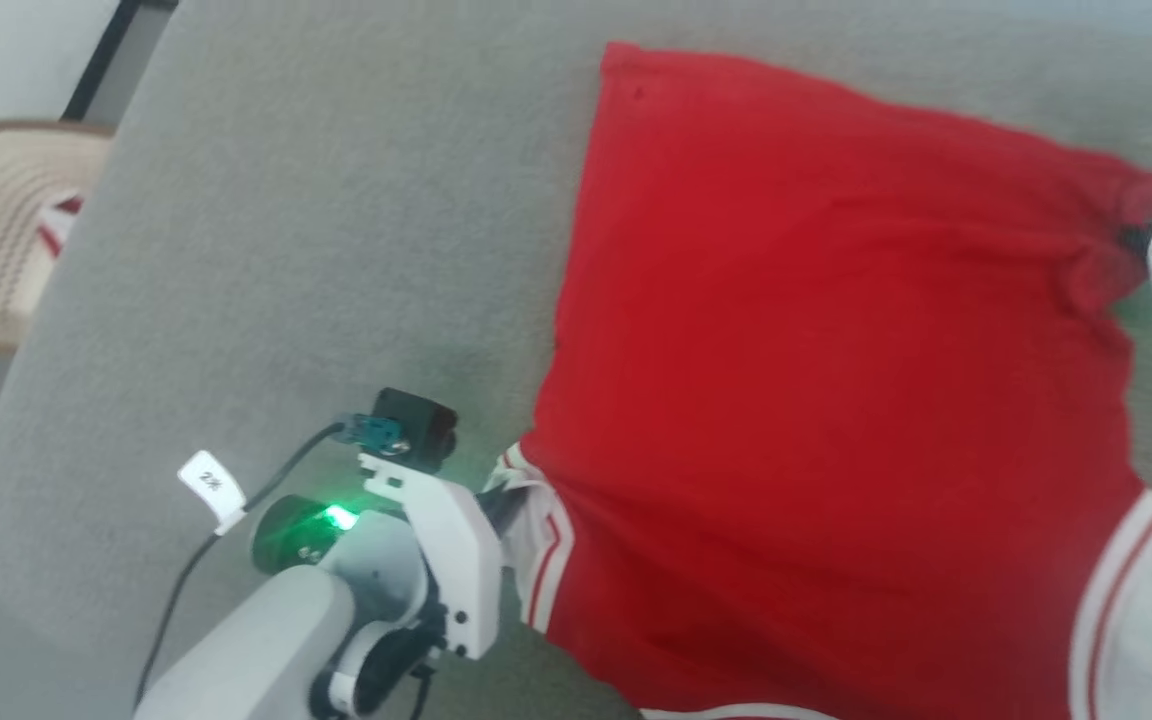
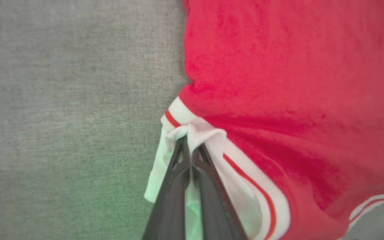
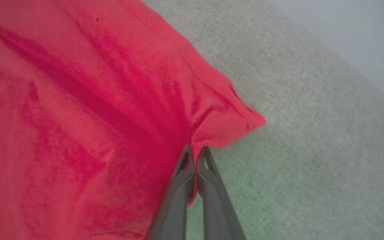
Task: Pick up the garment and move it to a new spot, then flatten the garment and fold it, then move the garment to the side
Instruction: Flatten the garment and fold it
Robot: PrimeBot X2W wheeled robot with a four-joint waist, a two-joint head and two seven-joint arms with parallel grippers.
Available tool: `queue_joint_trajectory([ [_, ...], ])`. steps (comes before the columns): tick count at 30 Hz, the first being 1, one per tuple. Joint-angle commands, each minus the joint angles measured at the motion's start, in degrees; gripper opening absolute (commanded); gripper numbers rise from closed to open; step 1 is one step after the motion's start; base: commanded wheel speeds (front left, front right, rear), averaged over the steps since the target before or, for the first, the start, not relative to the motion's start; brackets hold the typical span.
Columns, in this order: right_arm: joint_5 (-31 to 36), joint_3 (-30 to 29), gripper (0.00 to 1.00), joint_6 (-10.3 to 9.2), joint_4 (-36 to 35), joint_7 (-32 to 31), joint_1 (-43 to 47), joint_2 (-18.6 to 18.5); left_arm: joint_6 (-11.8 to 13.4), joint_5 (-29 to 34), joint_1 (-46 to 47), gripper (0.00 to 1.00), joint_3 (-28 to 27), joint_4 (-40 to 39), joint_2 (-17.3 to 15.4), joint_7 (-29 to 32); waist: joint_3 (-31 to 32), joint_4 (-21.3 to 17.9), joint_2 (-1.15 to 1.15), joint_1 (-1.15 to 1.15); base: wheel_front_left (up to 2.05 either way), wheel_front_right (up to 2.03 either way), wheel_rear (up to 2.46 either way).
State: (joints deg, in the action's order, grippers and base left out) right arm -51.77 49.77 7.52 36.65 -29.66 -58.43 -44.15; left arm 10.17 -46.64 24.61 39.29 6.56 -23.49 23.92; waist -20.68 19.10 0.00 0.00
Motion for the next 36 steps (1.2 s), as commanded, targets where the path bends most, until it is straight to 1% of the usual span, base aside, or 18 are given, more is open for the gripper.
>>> queue_joint_trajectory([
  [1,-1.3,0.9,0.00,-0.07,-2.2,1.2,2.0,-1.1,0.5,-0.4,-1.1,0.00,-0.6,-0.1,-1.2,0.4,3.0,-3.2,0.00,0.00,0.00,0.00,0.00],
  [9,-5.7,3.0,0.00,-0.06,-12.7,4.7,11.5,-5.8,1.7,-1.8,-3.9,0.00,-2.1,-1.6,-5.0,1.6,7.7,-8.5,0.00,0.00,0.00,0.00,0.00],
  [15,-8.2,0.7,0.00,-0.06,-18.2,7.1,20.5,-8.7,2.3,-2.3,-5.9,0.00,-2.8,-3.5,-7.1,2.3,10.0,-11.5,0.00,0.00,0.00,0.00,0.00],
  [16,-8.2,0.7,0.00,-0.06,-18.2,7.1,20.5,-8.7,2.3,-2.3,-5.9,0.00,-2.8,-3.5,-7.1,2.3,10.0,-11.5,0.00,0.00,0.00,0.00,0.00],
  [21,-9.5,-3.0,0.00,-0.05,-21.0,8.9,29.1,-9.8,2.9,-2.6,-7.1,0.00,-3.1,-4.6,-8.2,2.8,11.0,-13.2,0.00,0.00,0.00,0.00,0.00],
  [23,-9.6,-4.7,0.00,-0.05,-20.9,9.8,32.4,-9.3,3.0,-2.7,-7.3,0.00,-3.1,-5.1,-8.3,2.7,11.2,-13.7,0.00,0.00,0.00,0.00,0.00],
  [26,-9.2,-6.8,0.00,-0.05,-20.3,10.7,36.6,-7.6,3.2,-3.0,-7.9,0.00,-3.0,-5.3,-8.6,2.7,11.5,-14.3,0.00,0.00,0.00,0.00,0.00],
  [29,-7.7,-9.0,0.00,-0.05,-18.4,11.9,39.3,-4.9,3.3,-3.1,-8.2,0.00,-3.0,-5.4,-8.7,2.7,11.8,-14.8,0.00,0.00,0.00,0.00,0.00],
  [34,-4.7,-10.2,0.00,-0.07,-15.0,11.3,41.6,-0.8,3.1,-3.2,-8.2,0.00,-2.7,-5.3,-8.5,2.7,12.3,-14.9,0.00,0.00,0.00,0.00,0.00],
  [35,-3.9,-10.7,0.12,-0.07,-14.6,11.5,41.7,-0.3,3.1,-3.3,-8.3,0.00,-2.6,-5.3,-8.5,2.7,12.4,-14.9,0.00,0.00,0.00,0.00,0.00],
  [36,-3.1,-11.1,0.36,-0.07,-14.2,11.9,41.7,0.1,3.0,-3.3,-8.4,0.00,-2.6,-5.3,-8.5,2.7,12.5,-14.9,0.00,0.00,0.00,0.00,0.00],
])
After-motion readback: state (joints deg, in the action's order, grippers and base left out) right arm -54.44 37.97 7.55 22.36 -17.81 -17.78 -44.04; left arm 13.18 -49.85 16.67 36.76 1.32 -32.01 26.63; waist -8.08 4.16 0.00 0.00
